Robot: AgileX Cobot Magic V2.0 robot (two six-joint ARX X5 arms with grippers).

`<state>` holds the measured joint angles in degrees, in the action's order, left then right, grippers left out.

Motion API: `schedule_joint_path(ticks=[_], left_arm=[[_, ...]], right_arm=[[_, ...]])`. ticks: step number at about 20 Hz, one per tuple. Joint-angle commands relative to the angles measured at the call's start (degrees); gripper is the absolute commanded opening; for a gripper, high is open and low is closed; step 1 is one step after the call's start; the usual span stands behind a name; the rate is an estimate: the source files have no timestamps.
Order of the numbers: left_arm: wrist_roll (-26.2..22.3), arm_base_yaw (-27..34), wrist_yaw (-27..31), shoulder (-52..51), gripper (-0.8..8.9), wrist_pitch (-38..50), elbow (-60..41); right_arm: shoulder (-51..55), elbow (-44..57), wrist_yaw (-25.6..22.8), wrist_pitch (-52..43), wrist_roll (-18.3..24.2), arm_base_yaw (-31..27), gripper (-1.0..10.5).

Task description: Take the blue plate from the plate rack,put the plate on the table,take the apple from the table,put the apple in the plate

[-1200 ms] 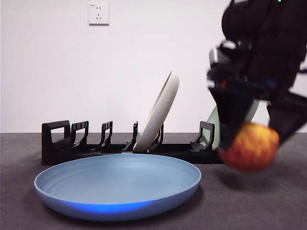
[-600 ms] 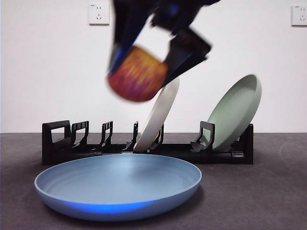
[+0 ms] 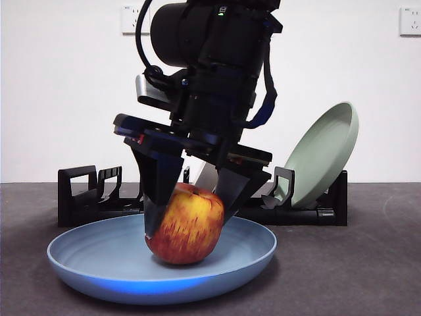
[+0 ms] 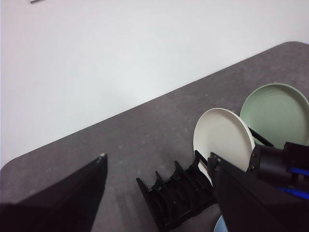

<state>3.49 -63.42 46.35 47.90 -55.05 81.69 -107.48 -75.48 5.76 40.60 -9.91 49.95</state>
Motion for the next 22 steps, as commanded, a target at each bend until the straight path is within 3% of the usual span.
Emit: schedule_joint_path(ticks=[1,8,14,17,18,21,22], left_arm=[[-0.02,0.15,0.11,-0.04,3.46,-0.55,-0.11],[-0.04,0.15,0.04,2.58,3.46,-0.77,-0.11],[-0.04,0.22,0.07,7.87,3.46,0.15,-0.11],[-0.09,0.22,-0.17,10.47,3.44,1.03,-0.11],[-0.37,0.22,-0.22,11.34,3.33,0.98,-0.11],[-2.58,0.22,-3.52,13.51,-0.28,0.98,-0.11],[-3.13,0.35,-6.21,14.16,-0.09,1.09,-0.11]], right_arm=[[-0.85,0.07,-0.11,-0.04,-0.59,0.37,5.4],[2.6,-1.75,0.17,0.98,-0.09,0.2,5.3],[18.53,-1.77,-0.46,1.11,3.15,-1.57,5.3],[26.36,-1.77,-3.63,1.53,3.43,-2.89,5.2],[28.65,-1.77,-4.98,2.03,3.61,-3.34,4.3],[34.12,-1.77,-6.91,3.89,5.84,-4.55,0.1],[35.45,-1.77,-8.02,4.39,6.34,-4.66,-0.1]])
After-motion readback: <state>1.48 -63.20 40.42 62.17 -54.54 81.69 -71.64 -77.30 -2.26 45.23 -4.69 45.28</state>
